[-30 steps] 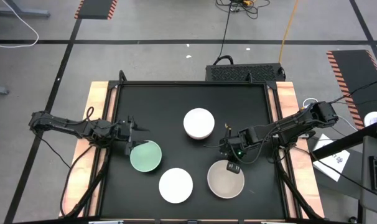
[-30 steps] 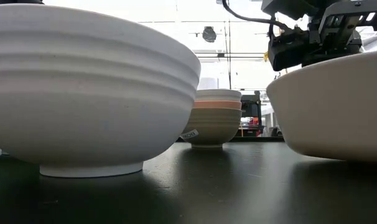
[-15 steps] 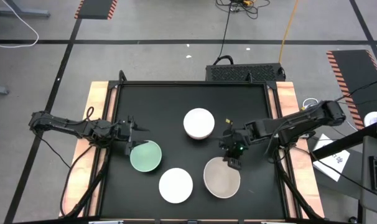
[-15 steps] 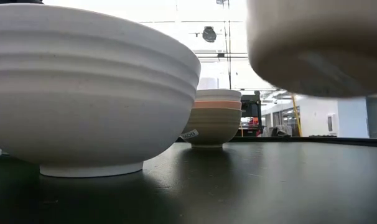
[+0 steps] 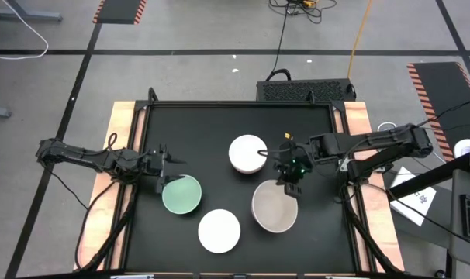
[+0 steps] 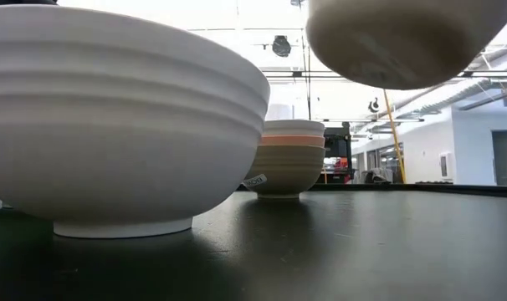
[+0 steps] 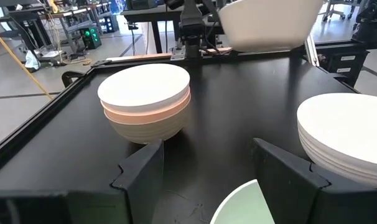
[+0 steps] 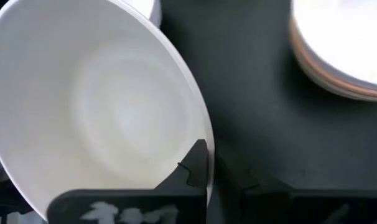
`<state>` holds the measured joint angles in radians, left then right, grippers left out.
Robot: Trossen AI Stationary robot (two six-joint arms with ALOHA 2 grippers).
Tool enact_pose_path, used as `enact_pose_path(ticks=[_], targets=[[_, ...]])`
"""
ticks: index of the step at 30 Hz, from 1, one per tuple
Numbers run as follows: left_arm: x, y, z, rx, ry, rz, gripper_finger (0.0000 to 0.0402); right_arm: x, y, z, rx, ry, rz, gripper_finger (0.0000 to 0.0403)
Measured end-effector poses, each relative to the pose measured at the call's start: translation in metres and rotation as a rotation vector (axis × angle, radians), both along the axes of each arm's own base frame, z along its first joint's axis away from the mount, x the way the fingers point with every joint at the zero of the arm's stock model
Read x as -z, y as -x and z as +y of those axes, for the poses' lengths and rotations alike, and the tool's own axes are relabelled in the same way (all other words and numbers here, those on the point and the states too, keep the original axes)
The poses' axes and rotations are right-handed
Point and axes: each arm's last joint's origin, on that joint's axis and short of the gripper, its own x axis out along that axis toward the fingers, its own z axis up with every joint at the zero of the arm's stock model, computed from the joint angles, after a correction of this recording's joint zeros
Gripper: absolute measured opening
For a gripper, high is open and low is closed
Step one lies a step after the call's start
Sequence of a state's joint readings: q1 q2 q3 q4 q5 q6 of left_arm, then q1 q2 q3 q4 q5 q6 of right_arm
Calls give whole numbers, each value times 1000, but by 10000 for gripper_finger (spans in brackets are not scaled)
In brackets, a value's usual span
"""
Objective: Nest bowls inside each other
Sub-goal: Stack the dark white bowl on top of the center white bowl
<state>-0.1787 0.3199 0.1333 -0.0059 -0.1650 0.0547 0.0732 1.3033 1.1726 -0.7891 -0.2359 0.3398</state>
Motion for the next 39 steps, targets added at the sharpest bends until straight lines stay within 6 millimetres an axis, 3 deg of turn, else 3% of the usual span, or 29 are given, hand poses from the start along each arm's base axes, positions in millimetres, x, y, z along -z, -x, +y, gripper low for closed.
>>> enact_pose_path(ticks=[15,30,39], targets=[[0,0,0,0,-3,-1,241,-17,9,-35,49,-69,118,0],[0,0,0,-11,-9,-2,241,-23,-38,-52,-51,-27,161,0],[1,0,0,-8,-22,8,241,-26,-41,-57,-43,-20,126,1]])
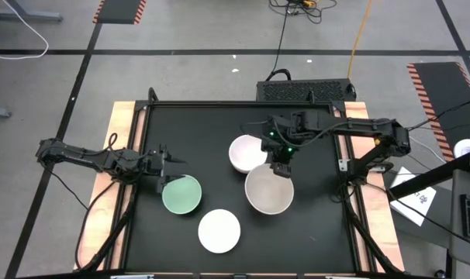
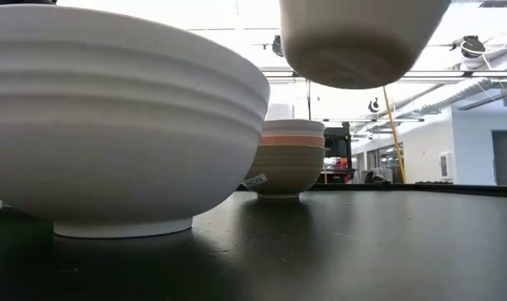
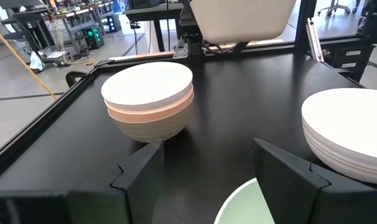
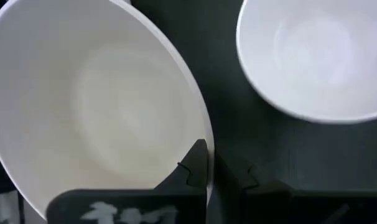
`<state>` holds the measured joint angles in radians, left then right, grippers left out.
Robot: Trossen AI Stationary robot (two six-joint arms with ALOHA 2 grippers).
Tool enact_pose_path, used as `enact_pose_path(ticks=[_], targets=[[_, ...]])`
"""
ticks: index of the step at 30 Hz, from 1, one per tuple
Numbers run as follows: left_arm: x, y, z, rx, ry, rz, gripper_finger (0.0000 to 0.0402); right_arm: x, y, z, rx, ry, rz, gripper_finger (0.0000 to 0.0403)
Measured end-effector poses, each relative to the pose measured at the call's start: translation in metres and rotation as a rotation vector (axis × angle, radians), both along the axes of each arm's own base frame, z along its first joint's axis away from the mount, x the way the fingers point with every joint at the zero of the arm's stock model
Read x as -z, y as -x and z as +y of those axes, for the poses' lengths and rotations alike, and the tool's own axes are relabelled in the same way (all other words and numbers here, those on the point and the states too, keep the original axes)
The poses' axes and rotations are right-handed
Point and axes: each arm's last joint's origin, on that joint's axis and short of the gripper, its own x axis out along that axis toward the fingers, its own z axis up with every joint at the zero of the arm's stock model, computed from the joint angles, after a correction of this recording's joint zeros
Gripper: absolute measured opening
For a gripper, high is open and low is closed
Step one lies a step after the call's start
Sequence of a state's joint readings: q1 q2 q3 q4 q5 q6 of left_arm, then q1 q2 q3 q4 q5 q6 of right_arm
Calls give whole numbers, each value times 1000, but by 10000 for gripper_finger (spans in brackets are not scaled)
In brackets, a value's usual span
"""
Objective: Nest bowls inside each other
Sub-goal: Stack the dark white bowl on top of the center white bowl
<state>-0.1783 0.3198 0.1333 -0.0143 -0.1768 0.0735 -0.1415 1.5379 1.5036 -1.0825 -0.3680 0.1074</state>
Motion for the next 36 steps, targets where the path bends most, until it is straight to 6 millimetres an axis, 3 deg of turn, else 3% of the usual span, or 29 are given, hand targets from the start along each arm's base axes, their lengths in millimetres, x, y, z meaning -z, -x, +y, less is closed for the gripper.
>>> enact_pose_path(ticks=[5,15,22,29,36], targets=[[0,0,0,2,-9,-5,241,0,-12,-13,20,13,-101,2],[-1,0,0,2,-4,-7,241,14,-33,-52,44,14,-7,3],[1,0,0,3,-16,8,241,-8,-57,-78,20,65,-87,3],[2,0,0,4,-22,20,241,-30,-63,-108,52,120,-175,3],[2,0,0,8,-39,21,241,-10,-61,-142,98,118,-103,3]])
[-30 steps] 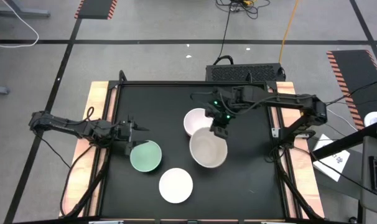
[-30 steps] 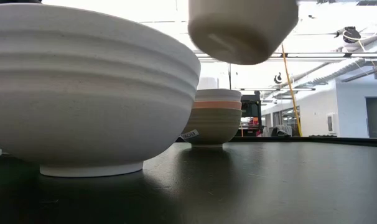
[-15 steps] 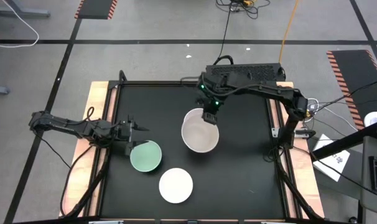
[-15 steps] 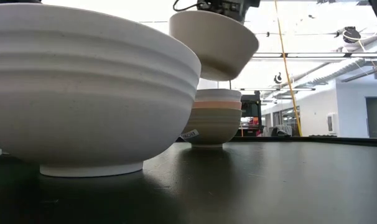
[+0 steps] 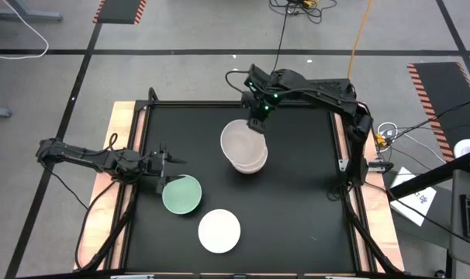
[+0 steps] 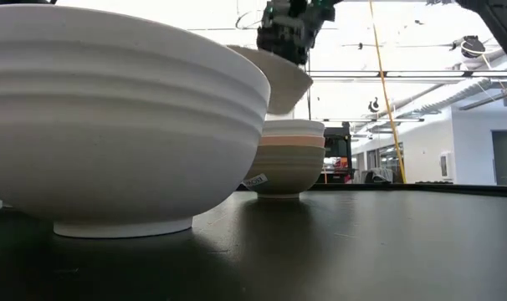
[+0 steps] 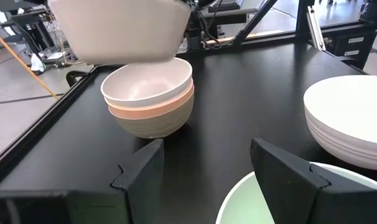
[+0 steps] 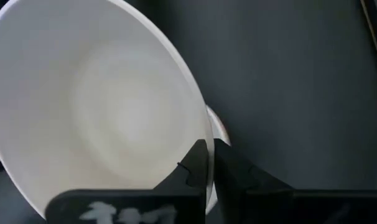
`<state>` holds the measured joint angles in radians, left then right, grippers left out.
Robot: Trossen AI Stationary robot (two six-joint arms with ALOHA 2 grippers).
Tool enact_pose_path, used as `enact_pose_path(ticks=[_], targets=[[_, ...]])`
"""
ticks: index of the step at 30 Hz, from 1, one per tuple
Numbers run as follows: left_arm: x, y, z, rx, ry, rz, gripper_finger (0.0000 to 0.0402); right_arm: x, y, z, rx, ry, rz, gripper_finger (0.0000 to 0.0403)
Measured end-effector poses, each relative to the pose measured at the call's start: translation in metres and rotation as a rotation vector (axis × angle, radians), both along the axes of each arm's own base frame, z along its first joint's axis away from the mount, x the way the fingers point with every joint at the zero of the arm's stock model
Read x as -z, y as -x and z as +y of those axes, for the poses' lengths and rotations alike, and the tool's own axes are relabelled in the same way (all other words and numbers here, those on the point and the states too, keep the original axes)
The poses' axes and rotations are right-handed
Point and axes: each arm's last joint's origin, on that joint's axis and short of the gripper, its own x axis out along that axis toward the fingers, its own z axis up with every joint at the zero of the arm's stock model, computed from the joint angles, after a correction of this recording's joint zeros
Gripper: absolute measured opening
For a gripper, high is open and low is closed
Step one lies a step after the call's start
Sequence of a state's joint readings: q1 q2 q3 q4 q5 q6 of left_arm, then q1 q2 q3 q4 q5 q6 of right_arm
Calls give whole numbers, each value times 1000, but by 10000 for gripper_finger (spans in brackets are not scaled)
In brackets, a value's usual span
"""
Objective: Nest bowls inside each other
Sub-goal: Stack the dark white bowl on top of the center white bowl
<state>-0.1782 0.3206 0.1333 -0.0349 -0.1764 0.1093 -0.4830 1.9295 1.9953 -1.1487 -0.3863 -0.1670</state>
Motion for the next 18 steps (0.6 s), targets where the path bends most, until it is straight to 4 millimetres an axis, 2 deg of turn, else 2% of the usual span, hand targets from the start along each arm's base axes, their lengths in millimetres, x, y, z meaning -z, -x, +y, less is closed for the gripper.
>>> enact_pose_path(ticks=[7,18], targets=[[0,0,0,1,-3,1,241,16,5,-17,34,59,109,3],[0,0,0,-4,-23,0,241,13,12,-14,23,27,174,4]])
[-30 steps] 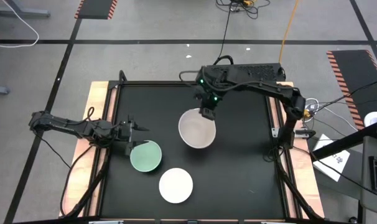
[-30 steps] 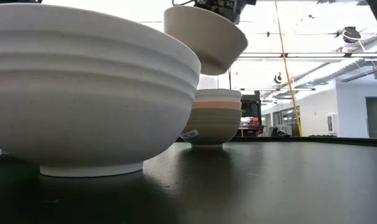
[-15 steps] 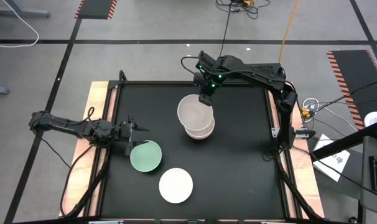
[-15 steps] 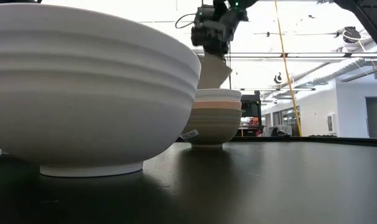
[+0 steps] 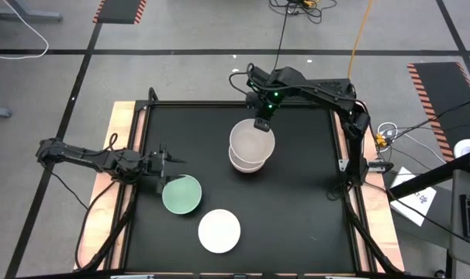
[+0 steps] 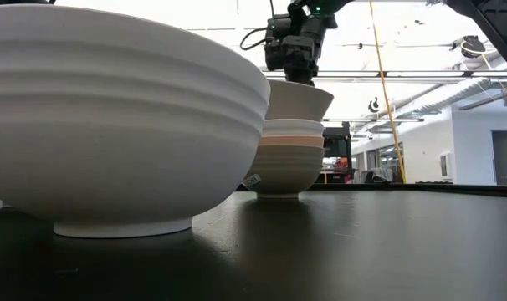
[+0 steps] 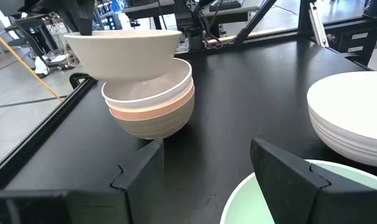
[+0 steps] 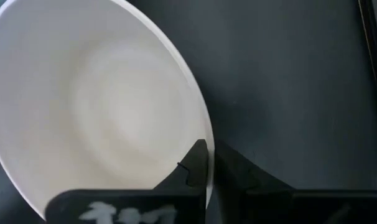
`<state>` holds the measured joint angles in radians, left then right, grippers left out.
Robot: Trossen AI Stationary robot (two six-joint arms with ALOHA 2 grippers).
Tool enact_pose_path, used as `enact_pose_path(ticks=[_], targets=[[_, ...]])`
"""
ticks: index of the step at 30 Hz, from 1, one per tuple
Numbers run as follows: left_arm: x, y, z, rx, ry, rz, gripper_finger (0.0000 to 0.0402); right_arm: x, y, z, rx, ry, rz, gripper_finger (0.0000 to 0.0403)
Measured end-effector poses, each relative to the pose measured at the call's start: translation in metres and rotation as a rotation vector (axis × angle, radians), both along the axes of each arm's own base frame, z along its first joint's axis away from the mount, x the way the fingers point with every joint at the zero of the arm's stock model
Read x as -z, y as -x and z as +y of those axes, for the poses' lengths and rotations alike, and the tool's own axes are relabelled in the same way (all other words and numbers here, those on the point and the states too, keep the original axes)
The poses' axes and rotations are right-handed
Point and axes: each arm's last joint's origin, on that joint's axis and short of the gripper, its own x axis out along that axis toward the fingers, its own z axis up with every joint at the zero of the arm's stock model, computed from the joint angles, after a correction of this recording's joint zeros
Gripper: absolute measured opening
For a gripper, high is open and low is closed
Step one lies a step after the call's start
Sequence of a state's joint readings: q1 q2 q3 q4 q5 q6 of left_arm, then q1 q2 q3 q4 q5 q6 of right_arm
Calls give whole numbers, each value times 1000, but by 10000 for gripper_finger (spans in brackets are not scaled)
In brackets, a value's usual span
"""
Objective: Nest bowls inside each other
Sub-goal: Stack the dark white bowl on top of the center white bowl
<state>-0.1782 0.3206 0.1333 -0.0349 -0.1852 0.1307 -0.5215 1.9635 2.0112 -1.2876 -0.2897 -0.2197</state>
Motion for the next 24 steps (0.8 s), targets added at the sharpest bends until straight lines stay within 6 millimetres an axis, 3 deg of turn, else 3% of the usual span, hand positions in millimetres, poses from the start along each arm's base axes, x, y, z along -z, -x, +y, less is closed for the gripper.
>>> enact_pose_path(ticks=[15,24], targets=[[0,0,0,1,-1,1,241,5,-12,15,-58,-41,-6,4],[2,0,0,2,-7,18,241,44,-28,11,-88,-105,88,4]])
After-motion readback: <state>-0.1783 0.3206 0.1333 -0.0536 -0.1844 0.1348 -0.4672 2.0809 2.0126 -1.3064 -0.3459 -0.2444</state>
